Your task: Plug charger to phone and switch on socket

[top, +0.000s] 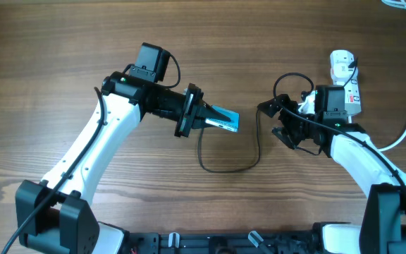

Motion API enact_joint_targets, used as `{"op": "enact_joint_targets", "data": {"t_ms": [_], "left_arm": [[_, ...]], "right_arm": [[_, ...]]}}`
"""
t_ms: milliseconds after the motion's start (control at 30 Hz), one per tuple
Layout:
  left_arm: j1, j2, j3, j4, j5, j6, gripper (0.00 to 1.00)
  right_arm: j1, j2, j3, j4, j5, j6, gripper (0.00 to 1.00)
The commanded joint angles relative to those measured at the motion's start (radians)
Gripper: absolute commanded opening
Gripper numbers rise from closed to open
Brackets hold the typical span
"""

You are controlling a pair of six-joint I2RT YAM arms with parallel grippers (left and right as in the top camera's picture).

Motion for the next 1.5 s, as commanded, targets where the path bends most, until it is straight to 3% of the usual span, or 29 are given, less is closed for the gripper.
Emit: {"op": "enact_joint_targets", "data": {"t_ms": [0, 1467], "left_arm": [[0.0, 0.002, 0.003, 0.003, 0.064, 0.001, 0.04], [0.0, 0.002, 0.003, 0.002, 0.113, 0.001, 0.04]], "right_arm": [[0.002, 0.003, 0.0, 0.0, 0.011, -0.019, 1.0], [0.002, 0.003, 0.0, 0.0, 0.011, -0.019, 1.0]]}}
